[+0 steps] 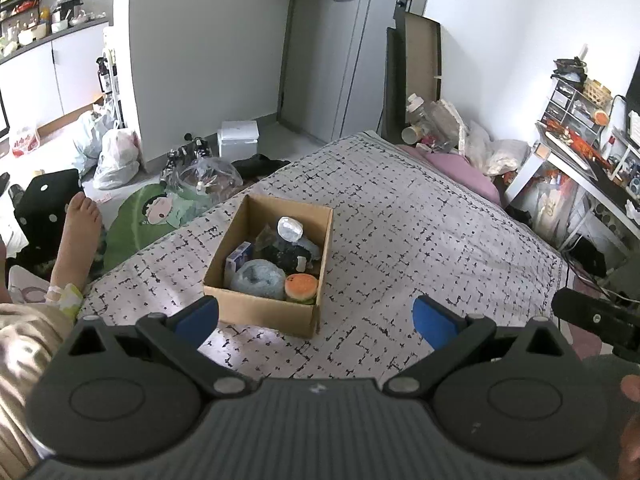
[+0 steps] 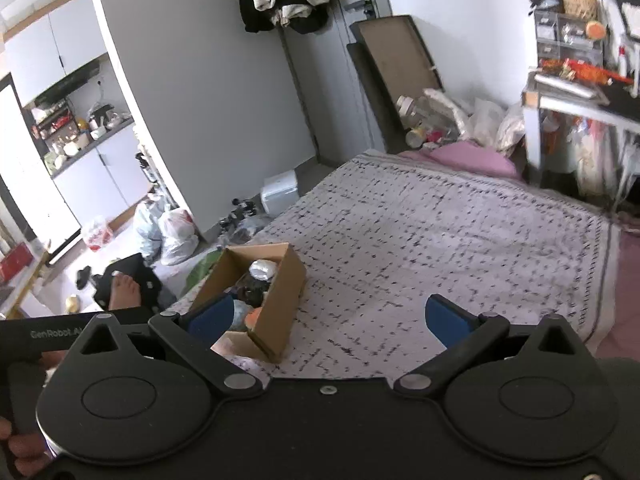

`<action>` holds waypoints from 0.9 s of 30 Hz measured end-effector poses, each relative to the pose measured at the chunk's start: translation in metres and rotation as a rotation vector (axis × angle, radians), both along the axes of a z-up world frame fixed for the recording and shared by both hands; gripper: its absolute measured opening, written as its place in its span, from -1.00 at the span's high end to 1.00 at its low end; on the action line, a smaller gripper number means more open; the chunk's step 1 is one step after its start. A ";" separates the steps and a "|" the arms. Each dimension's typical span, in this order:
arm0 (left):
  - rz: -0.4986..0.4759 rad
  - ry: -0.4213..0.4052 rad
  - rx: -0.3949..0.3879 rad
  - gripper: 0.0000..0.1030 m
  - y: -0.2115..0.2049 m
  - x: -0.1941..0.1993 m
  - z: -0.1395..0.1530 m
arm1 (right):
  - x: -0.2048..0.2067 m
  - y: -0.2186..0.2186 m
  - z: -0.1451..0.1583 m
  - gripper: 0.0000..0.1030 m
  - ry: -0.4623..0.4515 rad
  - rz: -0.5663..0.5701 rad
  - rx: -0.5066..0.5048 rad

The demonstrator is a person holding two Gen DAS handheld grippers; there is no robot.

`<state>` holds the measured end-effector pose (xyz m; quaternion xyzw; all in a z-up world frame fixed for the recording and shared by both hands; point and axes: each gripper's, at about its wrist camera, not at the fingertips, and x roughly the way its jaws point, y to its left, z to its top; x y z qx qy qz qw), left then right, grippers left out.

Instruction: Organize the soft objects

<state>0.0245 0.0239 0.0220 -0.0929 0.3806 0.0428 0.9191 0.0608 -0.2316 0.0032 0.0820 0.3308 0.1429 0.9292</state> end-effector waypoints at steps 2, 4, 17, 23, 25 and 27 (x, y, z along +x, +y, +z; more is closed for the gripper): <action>-0.002 -0.006 0.001 -0.99 0.001 -0.004 0.001 | -0.005 0.000 0.003 -1.00 -0.013 0.005 -0.014; -0.007 -0.013 0.002 -0.99 0.001 -0.007 0.003 | -0.008 -0.001 0.004 -1.00 -0.016 0.021 -0.003; -0.065 -0.027 0.021 -0.99 -0.003 -0.023 0.002 | -0.023 0.004 0.004 -1.00 -0.030 0.054 -0.050; -0.069 -0.021 0.029 -0.99 -0.001 -0.028 0.000 | -0.024 0.005 0.001 -1.00 -0.021 0.044 -0.069; -0.068 -0.019 0.035 -0.99 0.000 -0.029 -0.001 | -0.024 0.005 -0.001 -1.00 -0.018 0.047 -0.071; -0.066 -0.015 0.036 -0.99 0.000 -0.028 -0.002 | -0.025 0.006 -0.002 -1.00 -0.017 0.044 -0.078</action>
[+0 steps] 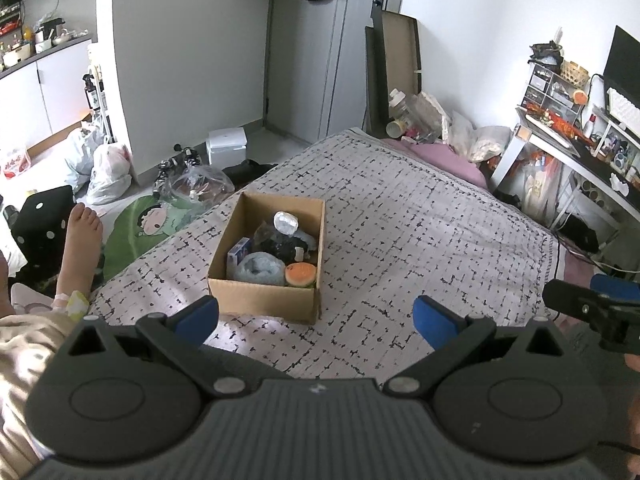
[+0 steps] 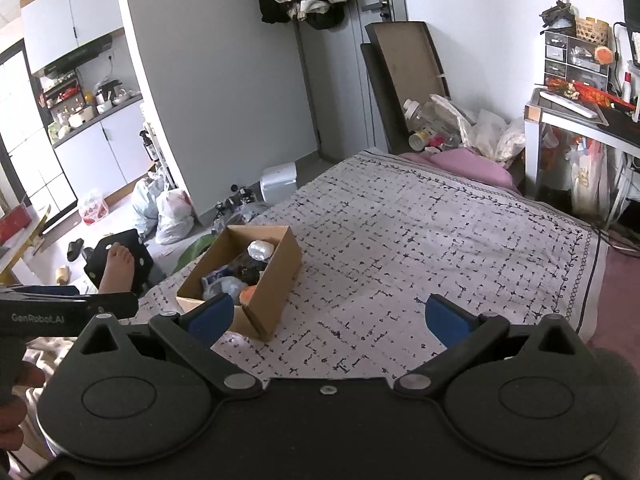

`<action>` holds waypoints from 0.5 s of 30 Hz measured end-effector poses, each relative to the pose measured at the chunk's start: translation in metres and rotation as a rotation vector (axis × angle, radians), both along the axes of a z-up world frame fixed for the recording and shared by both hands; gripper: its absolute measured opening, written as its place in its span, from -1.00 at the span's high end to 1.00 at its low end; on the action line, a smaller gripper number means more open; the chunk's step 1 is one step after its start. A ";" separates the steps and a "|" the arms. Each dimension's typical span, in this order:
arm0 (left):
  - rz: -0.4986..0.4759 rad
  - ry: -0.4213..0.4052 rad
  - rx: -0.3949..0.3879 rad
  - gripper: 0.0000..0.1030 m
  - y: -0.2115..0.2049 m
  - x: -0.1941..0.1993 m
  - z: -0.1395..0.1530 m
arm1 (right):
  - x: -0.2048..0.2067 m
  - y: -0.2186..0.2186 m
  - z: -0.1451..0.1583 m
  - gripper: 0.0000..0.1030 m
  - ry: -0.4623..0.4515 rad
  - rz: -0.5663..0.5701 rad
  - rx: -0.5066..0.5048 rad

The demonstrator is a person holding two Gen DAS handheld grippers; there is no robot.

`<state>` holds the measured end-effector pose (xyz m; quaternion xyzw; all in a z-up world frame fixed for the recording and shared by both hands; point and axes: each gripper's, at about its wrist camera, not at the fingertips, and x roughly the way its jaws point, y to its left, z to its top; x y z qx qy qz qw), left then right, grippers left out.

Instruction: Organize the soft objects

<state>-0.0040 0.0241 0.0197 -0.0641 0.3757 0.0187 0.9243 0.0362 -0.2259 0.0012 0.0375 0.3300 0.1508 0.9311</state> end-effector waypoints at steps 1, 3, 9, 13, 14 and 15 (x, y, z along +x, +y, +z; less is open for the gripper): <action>0.000 0.000 0.000 -0.99 0.000 0.000 0.000 | 0.000 0.000 0.000 -1.00 0.002 0.001 -0.002; -0.005 -0.001 0.006 -0.99 -0.001 0.000 0.001 | 0.000 0.001 -0.001 -1.00 0.005 0.005 0.004; -0.004 0.000 0.016 -0.99 -0.001 0.000 0.001 | 0.001 0.003 -0.004 -1.00 0.017 0.013 -0.001; 0.000 0.001 0.012 -0.99 -0.001 0.001 0.001 | 0.000 0.003 -0.004 -1.00 0.018 0.017 -0.002; 0.001 0.002 0.010 -0.99 -0.001 0.001 0.001 | 0.001 0.003 -0.004 -1.00 0.018 0.016 -0.002; 0.001 0.002 0.009 -0.99 0.000 0.001 0.001 | 0.001 0.003 -0.004 -1.00 0.019 0.016 -0.001</action>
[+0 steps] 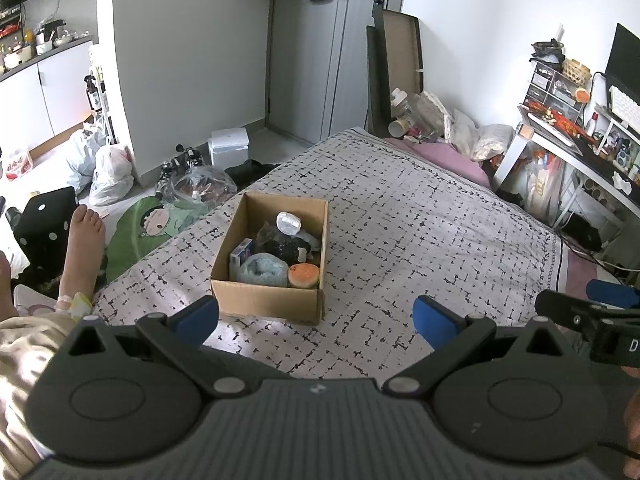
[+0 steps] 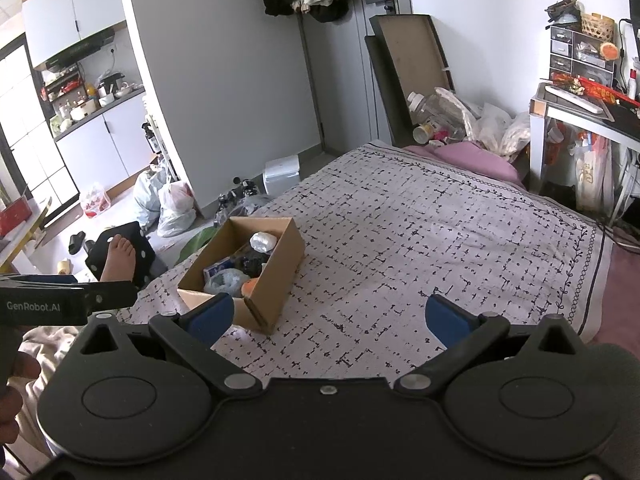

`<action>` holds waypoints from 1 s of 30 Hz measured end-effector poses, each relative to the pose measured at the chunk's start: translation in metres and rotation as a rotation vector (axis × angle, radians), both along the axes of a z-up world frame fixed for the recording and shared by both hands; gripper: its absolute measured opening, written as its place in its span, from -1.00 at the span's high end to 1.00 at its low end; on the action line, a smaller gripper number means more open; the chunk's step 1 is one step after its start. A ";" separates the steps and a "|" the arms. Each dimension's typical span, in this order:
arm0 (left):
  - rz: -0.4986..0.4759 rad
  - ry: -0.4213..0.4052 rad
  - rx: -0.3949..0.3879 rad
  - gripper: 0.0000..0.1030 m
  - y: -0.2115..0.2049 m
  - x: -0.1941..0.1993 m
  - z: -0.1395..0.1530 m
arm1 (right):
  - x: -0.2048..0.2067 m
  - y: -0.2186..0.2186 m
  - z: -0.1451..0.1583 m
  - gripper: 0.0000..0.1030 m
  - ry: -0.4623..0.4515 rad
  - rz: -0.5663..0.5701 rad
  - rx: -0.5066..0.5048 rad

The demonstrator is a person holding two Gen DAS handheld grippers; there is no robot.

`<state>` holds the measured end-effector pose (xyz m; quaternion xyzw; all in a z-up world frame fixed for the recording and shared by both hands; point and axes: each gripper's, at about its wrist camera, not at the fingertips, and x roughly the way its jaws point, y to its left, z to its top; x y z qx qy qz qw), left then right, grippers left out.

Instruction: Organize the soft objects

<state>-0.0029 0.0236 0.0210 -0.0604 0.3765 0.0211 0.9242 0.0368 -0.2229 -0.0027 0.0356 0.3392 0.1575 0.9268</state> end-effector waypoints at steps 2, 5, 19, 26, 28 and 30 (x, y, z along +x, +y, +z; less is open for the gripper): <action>0.001 -0.001 0.000 -0.99 0.001 0.000 0.000 | 0.000 0.000 0.000 -1.00 0.000 0.000 -0.001; 0.000 -0.002 -0.001 -0.99 0.001 0.000 0.000 | 0.000 0.000 0.000 -1.00 0.000 0.001 0.001; 0.007 0.000 -0.006 -0.99 0.002 0.000 0.000 | 0.001 -0.004 -0.002 -1.00 0.006 0.002 0.019; 0.010 0.003 -0.012 -0.99 0.001 0.000 -0.001 | 0.000 -0.004 -0.002 -1.00 0.009 -0.006 0.010; 0.010 0.003 -0.012 -0.99 0.001 0.000 -0.001 | 0.000 -0.004 -0.002 -1.00 0.010 -0.007 0.010; 0.011 0.003 -0.013 -0.99 0.001 0.000 -0.001 | 0.000 -0.004 -0.002 -1.00 0.009 -0.007 0.009</action>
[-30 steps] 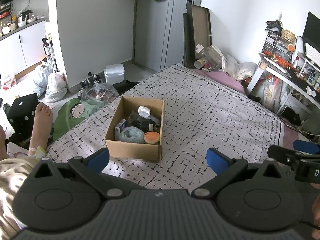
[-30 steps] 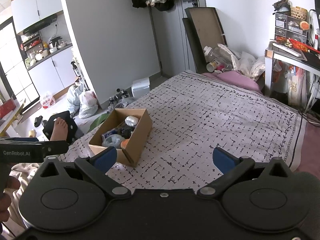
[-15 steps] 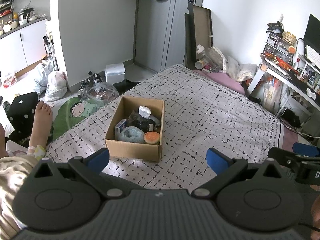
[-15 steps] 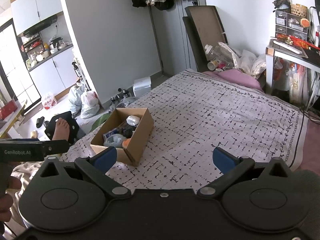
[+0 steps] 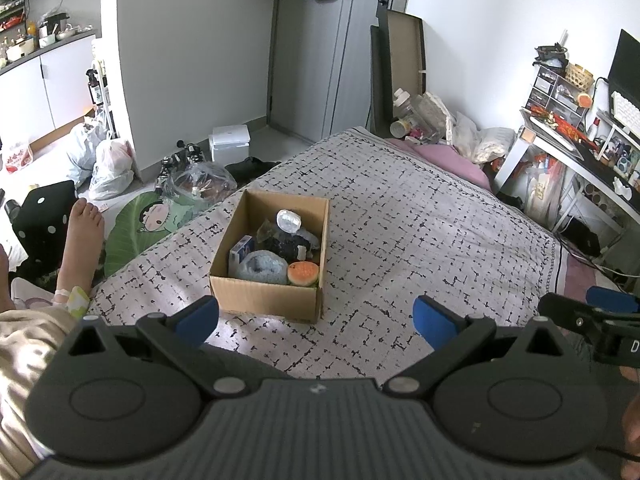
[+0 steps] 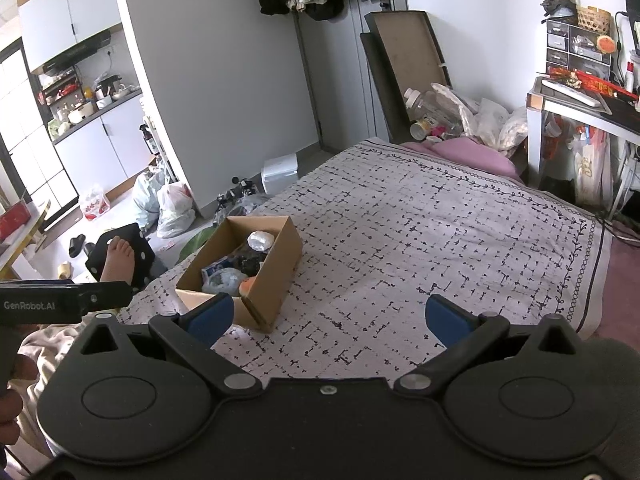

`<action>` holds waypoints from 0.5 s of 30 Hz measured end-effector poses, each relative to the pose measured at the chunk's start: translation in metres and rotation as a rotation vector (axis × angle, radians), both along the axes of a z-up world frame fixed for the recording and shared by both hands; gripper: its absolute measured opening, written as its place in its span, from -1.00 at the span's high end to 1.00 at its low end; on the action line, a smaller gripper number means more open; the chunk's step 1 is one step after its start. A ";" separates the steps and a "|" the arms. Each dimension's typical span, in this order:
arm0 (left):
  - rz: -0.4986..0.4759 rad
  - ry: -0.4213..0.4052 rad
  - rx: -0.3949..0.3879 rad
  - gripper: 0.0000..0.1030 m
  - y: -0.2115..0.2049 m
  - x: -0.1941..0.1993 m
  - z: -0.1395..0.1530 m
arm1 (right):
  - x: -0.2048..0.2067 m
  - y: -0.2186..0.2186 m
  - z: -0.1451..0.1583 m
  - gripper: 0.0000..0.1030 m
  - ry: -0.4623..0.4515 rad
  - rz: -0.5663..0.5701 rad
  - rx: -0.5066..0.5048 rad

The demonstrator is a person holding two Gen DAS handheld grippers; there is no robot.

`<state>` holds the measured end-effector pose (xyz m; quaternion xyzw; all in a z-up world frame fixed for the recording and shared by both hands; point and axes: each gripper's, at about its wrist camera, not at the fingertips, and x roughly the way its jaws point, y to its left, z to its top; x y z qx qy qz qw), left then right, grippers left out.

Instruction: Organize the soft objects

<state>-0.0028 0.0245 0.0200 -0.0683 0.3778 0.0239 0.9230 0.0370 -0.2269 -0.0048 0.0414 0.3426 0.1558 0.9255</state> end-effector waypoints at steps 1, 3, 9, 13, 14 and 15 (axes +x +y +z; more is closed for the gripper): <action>0.001 0.000 0.000 -0.99 0.000 0.000 0.000 | 0.001 0.000 0.000 -1.00 0.000 0.001 0.001; 0.002 0.000 -0.001 -0.99 0.000 0.000 -0.001 | 0.001 0.000 0.000 -1.00 0.001 0.000 0.001; 0.001 0.001 -0.002 -0.99 0.001 -0.001 -0.001 | 0.000 -0.002 0.000 -1.00 0.000 0.000 0.000; 0.001 0.002 -0.002 -0.99 0.000 -0.001 -0.002 | 0.000 -0.001 0.000 -1.00 -0.001 -0.001 0.000; 0.002 0.002 -0.002 -0.99 0.000 -0.002 -0.003 | 0.000 -0.001 0.000 -1.00 -0.001 -0.002 -0.001; 0.002 0.001 -0.004 -0.99 0.000 -0.002 -0.003 | 0.001 -0.002 -0.001 -1.00 0.000 -0.004 -0.002</action>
